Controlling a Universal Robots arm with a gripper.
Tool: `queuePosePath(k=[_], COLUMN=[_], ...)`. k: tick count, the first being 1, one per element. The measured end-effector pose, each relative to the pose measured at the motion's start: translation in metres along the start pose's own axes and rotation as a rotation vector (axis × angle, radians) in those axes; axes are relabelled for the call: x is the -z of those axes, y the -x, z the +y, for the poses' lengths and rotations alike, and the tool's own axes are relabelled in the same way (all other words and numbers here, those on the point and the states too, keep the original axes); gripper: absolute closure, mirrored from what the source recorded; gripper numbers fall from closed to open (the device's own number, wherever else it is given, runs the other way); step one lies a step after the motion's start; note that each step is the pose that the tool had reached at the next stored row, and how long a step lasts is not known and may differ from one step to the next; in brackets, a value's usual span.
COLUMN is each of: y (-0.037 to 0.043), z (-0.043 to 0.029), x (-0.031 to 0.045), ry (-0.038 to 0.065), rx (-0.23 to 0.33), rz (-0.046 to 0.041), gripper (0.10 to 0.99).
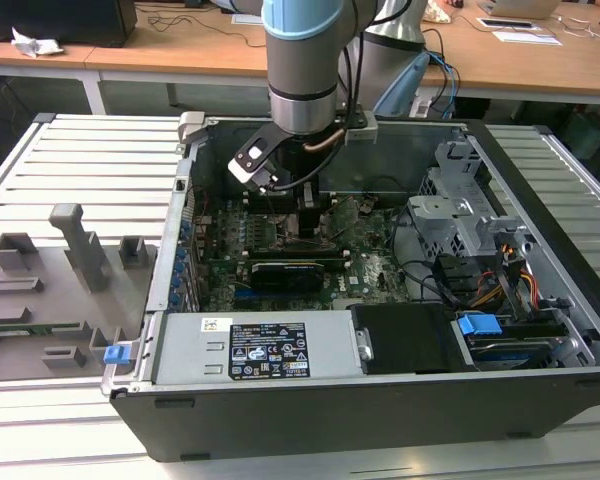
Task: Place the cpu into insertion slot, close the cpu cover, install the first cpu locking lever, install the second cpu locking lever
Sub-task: 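Place the cpu into insertion slot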
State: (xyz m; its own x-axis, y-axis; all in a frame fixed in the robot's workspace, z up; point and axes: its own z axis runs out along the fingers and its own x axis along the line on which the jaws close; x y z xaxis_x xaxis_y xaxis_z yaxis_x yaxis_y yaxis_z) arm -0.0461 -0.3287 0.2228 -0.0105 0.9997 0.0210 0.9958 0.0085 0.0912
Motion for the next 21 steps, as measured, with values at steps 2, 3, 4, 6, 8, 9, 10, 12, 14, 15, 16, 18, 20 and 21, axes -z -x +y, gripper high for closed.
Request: queuePosePath(k=[2,3,4,6,8,9,10,12,14,15,16,18,20,21], y=[-0.0003,-0.0005,-0.0006,-0.0008,-0.0011,-0.0013,-0.0013,-0.0016,-0.0024,-0.0039,-0.0046,-0.0063,-0.0066,-0.0068], z=[-0.0005,-0.0008,-0.0009,-0.0012,-0.0016,-0.0019,-0.002,-0.0021,-0.0022,-0.0022,-0.0022,-0.0023,-0.0027,-0.003], x=[-0.0007,-0.0011,-0.0015,-0.0021,-0.0025,-0.0027,-0.0027,-0.0032,-0.0036,-0.0043,-0.0048,-0.0061,-0.0096,-0.0111], ry=[0.0,0.0,0.0,0.0,0.0,0.0,0.0,0.0,0.0,0.0,0.0,0.0,0.001,0.001], rx=[0.0,0.0,0.0,0.0,0.0,0.0,0.0,0.0,0.0,-0.001,-0.002,-0.012,-0.03,-0.033], rz=[0.0001,0.0,0.0001,0.0,0.0001,0.0002,0.0001,0.0002,0.0002,0.0001,0.0,-0.0008,-0.0031,-0.0043], gripper=[0.561,0.561,0.561,0.561,0.561,0.561,0.561,0.561,0.561,0.561,0.561,0.561,0.561,0.561])
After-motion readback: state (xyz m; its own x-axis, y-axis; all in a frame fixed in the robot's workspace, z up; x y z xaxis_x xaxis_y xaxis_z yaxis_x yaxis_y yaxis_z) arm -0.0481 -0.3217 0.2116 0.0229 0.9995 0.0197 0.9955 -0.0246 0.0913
